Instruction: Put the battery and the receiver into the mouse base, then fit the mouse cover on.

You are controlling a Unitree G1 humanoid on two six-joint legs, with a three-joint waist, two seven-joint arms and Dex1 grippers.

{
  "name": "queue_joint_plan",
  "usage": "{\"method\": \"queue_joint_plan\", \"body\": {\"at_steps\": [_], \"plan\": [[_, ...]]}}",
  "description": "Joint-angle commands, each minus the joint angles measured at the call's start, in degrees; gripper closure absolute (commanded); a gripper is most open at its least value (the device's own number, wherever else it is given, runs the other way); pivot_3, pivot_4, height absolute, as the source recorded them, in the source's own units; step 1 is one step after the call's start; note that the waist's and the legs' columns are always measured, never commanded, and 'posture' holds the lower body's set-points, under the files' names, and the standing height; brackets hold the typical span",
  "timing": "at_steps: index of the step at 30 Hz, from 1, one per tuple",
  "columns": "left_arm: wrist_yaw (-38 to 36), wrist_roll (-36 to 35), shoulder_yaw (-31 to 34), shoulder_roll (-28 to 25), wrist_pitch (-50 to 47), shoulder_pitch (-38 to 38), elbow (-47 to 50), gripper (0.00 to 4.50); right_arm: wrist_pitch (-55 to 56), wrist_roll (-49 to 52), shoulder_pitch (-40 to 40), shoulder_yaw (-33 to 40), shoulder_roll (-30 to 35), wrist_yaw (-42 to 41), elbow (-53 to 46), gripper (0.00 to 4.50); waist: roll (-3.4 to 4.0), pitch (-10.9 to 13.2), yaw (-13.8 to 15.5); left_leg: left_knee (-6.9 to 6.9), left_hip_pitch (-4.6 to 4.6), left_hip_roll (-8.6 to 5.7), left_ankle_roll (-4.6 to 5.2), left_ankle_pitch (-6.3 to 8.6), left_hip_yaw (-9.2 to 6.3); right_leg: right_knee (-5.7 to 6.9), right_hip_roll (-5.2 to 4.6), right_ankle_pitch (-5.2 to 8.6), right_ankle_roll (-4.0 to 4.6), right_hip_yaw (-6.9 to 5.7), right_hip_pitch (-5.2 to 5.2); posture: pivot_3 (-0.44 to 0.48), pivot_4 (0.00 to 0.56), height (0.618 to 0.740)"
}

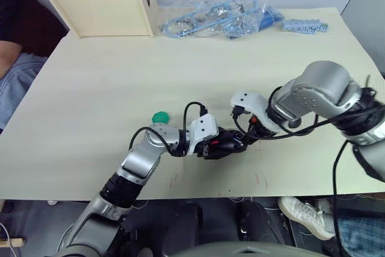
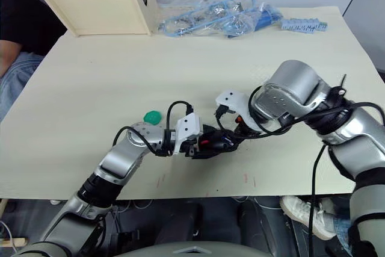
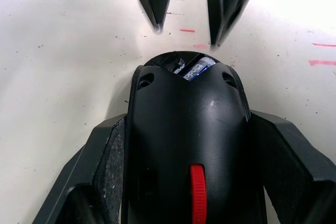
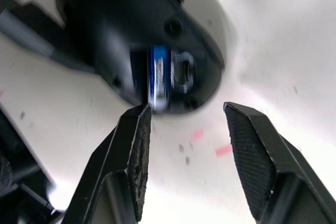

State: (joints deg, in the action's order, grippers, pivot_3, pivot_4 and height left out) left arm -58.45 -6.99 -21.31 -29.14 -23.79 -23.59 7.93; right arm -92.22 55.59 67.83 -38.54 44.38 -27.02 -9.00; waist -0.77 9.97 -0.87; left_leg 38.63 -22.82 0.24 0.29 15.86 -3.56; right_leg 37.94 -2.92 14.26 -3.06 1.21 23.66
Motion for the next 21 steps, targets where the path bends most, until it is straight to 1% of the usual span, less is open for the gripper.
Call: {"method": "queue_joint_plan", "body": {"at_steps": [1,3,5,7,11,13,14,17,19,21], "plan": [[-0.1,0.8,-1.5,-0.4,-0.9,1.1,-0.4,1.56,-0.3,3.6,-2.0,7.6,1.3,0.5,-4.3,2.08,-0.01,0.0,0.0,0.00,0.00,0.00,0.00,0.00,0.01,0.00,0.00,0.00,0.00,0.00,0.00,0.000,0.150,0.740],[-0.2,0.8,-1.4,-0.5,-0.8,1.1,-0.5,1.56,2.1,1.0,-5.9,12.4,2.1,1.3,-10.1,2.08,-0.02,0.0,0.1,-0.01,0.01,0.00,0.00,0.00,0.03,0.00,0.01,0.00,0.00,-0.02,-0.02,0.000,0.150,0.740],[-0.2,0.8,-1.4,-0.5,-0.8,1.1,-0.5,1.56,1.5,0.7,-10.1,17.9,1.4,2.3,-12.4,2.08,-0.02,0.0,0.1,-0.02,0.01,0.00,0.00,0.00,0.05,0.02,0.02,0.00,0.00,-0.04,-0.02,0.000,0.150,0.740],[-0.3,0.7,-1.3,-0.6,-0.8,1.0,-0.5,1.56,1.9,0.2,-13.4,21.5,1.0,2.8,-14.6,2.08,-0.03,0.0,0.1,-0.02,0.00,0.00,0.00,0.00,0.06,0.02,0.01,0.00,0.00,-0.03,-0.03,0.000,0.150,0.740],[-0.5,0.6,-1.2,-0.7,-0.7,0.8,-0.7,1.56,6.6,-2.2,-24.9,28.5,3.1,4.3,-23.4,2.08,-0.04,0.0,0.3,-0.01,-0.02,0.00,0.00,0.00,0.06,-0.01,0.01,0.00,0.00,-0.06,-0.04,0.000,0.150,0.740],[-0.6,0.6,-1.2,-0.8,-0.7,0.7,-0.8,1.56,9.4,-1.6,-30.8,31.8,3.2,2.8,-26.5,2.08,-0.03,0.0,0.1,-0.03,-0.04,0.00,0.00,0.00,0.08,-0.02,0.01,0.01,0.00,-0.06,-0.03,0.000,0.150,0.740],[-0.7,0.6,-1.2,-0.8,-0.6,0.6,-0.8,1.56,11.9,-3.0,-33.4,32.3,3.5,2.8,-28.0,2.08,-0.03,0.0,0.1,-0.02,-0.02,0.00,0.00,0.00,0.09,0.00,0.01,0.00,0.00,-0.05,-0.04,0.000,0.150,0.740],[-0.8,0.7,-1.2,-0.8,-0.6,0.5,-0.9,1.56,17.6,-3.8,-39.8,37.3,-0.2,3.8,-29.1,2.08,-0.04,0.0,0.0,-0.01,0.07,0.00,0.00,0.00,0.12,0.06,0.03,0.00,-0.01,0.00,-0.06,0.000,0.150,0.740],[-0.8,0.7,-1.2,-0.8,-0.6,0.4,-1.1,1.56,23.1,-7.4,-45.0,37.7,-1.5,4.4,-29.6,2.08,-0.06,0.0,0.1,0.00,0.09,0.01,0.01,0.00,0.12,0.05,0.06,0.00,-0.01,-0.01,-0.10,0.000,0.150,0.740],[-0.8,0.7,-1.3,-0.7,-0.5,0.3,-1.2,1.56,32.3,-15.1,-50.2,35.8,-0.5,4.2,-30.6,2.08,-0.08,0.0,0.1,-0.01,0.09,0.02,0.00,0.00,0.09,0.03,0.07,0.01,-0.01,-0.06,-0.11,0.000,0.150,0.740]]}}
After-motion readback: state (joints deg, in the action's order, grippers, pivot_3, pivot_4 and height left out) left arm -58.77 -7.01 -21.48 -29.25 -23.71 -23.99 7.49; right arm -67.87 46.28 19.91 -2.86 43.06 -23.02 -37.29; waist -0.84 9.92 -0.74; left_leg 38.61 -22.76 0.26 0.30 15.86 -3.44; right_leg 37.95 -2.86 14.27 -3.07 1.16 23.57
